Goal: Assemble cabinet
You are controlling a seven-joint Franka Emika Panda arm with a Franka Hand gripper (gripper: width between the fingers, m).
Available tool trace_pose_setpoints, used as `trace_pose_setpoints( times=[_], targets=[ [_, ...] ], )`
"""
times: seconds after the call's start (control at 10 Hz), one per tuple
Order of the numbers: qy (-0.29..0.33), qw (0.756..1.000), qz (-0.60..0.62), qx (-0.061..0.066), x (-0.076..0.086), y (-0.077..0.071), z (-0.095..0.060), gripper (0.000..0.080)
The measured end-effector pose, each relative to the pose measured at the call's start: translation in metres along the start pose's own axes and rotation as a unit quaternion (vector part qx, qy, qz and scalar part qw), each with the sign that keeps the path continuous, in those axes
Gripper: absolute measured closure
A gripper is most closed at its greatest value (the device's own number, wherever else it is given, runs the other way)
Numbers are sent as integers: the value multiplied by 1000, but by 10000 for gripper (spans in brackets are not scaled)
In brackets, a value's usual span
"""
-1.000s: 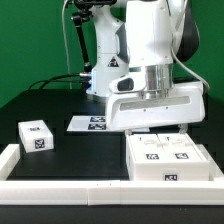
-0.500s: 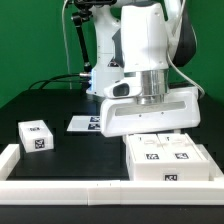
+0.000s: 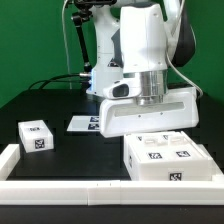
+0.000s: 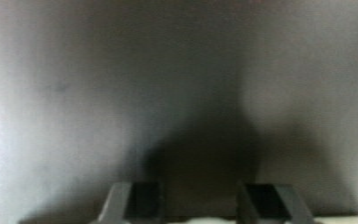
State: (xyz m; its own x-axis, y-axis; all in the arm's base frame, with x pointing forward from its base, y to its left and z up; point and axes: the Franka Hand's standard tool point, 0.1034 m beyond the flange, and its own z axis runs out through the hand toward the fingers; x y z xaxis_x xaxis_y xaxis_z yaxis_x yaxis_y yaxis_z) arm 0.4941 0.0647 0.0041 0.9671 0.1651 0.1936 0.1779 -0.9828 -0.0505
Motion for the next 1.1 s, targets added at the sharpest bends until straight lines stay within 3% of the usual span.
trace_pose_setpoints(
  times=[0.1,0.2,0.5,0.8,1.1],
  targets=[
    [0,1000,-5,0,0,0,0,708],
    [1,1000,-11,-1,0,2,-1,770],
    [5,1000,-22,-3,2,3,-10,797],
    [-3,999,-34,-7,9,3,-49,798],
    [-16,999,-41,-10,26,4,-89,798]
  ],
)
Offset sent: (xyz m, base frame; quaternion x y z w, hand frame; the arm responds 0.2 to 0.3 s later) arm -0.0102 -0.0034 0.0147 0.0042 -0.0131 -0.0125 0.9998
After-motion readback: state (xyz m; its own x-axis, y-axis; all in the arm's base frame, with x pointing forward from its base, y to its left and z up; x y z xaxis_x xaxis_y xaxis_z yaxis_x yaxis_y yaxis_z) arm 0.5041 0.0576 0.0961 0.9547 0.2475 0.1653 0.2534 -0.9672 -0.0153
